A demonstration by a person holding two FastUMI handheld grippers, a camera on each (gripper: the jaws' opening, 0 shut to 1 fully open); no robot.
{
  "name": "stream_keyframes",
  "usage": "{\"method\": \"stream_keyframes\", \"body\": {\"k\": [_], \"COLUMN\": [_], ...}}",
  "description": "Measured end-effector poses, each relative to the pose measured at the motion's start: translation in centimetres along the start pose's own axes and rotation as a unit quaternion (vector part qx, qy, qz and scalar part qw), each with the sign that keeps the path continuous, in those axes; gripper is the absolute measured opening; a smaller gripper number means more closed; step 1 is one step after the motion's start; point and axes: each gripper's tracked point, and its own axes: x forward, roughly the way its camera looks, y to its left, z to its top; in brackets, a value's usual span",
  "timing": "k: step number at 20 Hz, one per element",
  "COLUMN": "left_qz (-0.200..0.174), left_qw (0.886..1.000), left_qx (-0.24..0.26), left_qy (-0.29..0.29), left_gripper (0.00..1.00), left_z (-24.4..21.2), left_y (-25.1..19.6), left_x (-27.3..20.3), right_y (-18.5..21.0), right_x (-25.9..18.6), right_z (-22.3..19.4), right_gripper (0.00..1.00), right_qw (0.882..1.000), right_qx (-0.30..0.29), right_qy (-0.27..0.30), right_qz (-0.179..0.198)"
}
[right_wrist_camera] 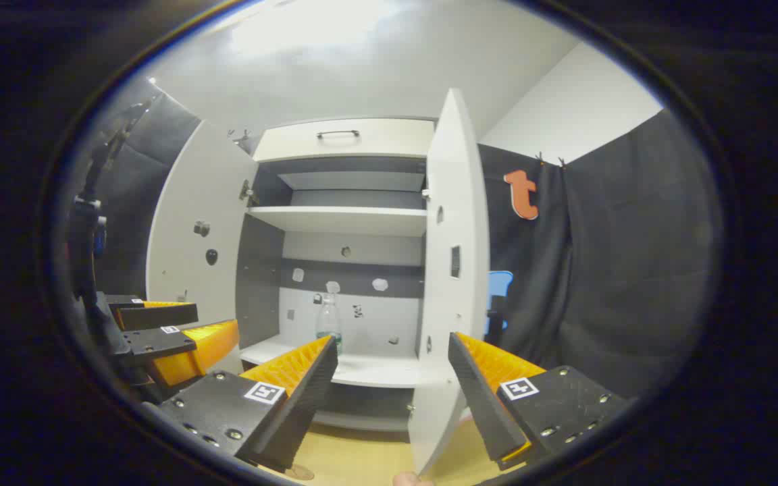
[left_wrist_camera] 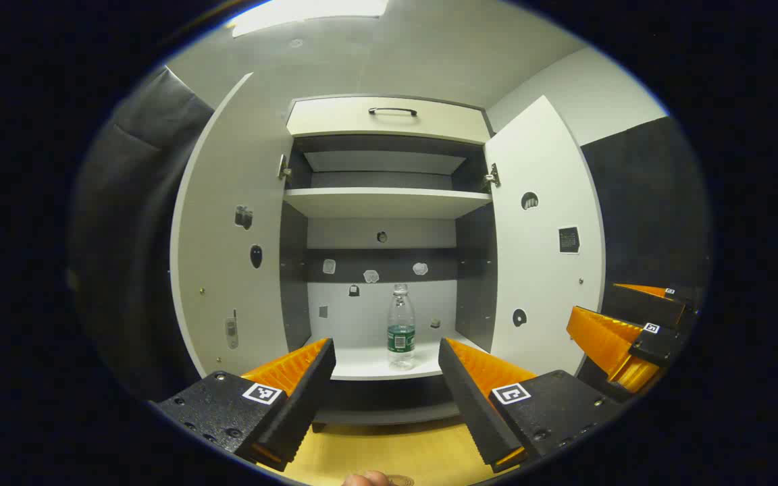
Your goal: Grasp the bottle in the cabinet with the left hand and place it on the coaster, then close the right door with the right hand and the left door with the left hand.
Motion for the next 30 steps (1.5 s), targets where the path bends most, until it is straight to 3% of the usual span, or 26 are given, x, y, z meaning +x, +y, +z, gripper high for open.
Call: {"method": "stream_keyframes", "body": {"k": [8, 16, 23, 26, 30], "left_qz": [0.029, 0.005, -0.002, -0.01, -0.036], "left_qw": [1.0, 1.0, 1.0, 1.0, 0.999], "left_qx": [-0.012, 0.0, 0.007, 0.018, 0.018], "left_qy": [0.002, 0.008, 0.009, 0.005, -0.009], "left_gripper": [0.97, 0.97, 0.97, 0.94, 0.97], "left_z": [0.5, 0.4, 0.4, 0.8, 1.0], "left_y": [2.9, 1.2, 0.7, 0.3, -1.2], "left_x": [-1.1, -0.9, -0.1, 2.1, 8.8], "right_y": [1.9, 2.7, 2.4, 1.6, -1.1], "right_x": [0.8, 0.9, 1.1, 1.0, 0.3], "right_z": [0.8, 0.0, -0.1, 0.2, 0.5], "right_gripper": [1.0, 0.96, 1.0, 1.0, 1.0], "right_qw": [1.0, 1.0, 1.0, 1.0, 0.999], "right_qx": [0.021, 0.016, 0.017, 0.015, -0.001], "right_qy": [-0.008, 0.003, -0.001, -0.003, -0.003], "right_qz": [-0.001, 0.006, 0.0, -0.006, -0.035]}}
